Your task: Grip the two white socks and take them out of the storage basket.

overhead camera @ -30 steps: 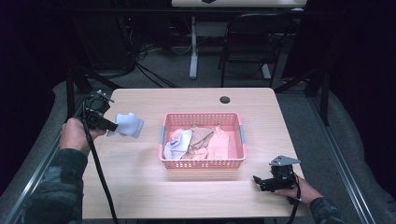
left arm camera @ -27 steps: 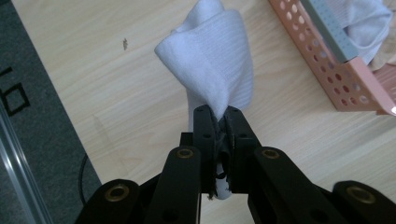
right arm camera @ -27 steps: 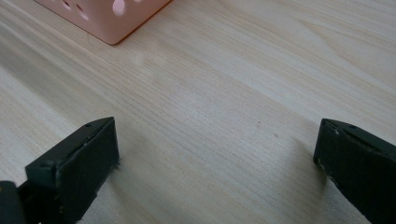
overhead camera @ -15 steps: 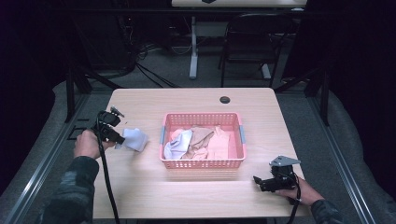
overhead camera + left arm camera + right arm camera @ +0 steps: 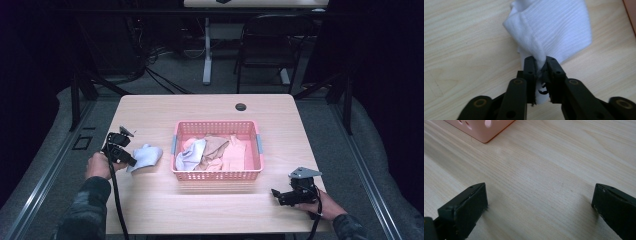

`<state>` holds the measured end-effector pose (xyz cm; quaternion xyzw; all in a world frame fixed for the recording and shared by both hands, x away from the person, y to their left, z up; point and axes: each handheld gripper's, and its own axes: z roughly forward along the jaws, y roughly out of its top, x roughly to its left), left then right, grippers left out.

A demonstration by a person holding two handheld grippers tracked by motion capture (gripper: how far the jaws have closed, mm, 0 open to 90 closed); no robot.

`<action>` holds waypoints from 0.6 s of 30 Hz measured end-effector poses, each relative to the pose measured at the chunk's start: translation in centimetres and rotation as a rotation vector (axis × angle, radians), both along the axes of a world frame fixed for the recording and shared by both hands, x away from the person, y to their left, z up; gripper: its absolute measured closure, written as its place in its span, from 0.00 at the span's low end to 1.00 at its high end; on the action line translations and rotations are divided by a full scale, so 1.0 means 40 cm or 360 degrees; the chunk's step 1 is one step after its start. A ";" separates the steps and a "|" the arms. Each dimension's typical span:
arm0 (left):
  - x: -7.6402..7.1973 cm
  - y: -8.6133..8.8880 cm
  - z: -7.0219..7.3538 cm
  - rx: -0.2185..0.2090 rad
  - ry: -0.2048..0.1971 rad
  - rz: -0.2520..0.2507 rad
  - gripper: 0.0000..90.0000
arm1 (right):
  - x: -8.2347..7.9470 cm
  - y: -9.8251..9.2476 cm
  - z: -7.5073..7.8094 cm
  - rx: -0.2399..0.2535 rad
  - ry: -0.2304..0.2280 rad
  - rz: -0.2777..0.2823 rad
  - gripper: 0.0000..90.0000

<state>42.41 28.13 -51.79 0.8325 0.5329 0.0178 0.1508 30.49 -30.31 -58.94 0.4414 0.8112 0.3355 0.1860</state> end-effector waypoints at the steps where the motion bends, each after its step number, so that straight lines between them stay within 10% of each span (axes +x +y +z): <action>1: 0.000 0.004 0.000 -0.0009 0.0001 0.0014 0.83 | 0.000 0.000 0.000 0.0000 0.0000 0.0000 0.00; 5: -0.007 0.018 0.026 -0.0007 -0.0070 0.0100 0.50 | 0.000 0.000 0.000 -0.0001 0.0000 0.0000 0.00; 18: -0.033 -0.008 0.183 -0.0012 -0.0232 -0.0034 0.05 | 0.000 0.000 0.000 -0.0001 0.0000 0.0000 0.00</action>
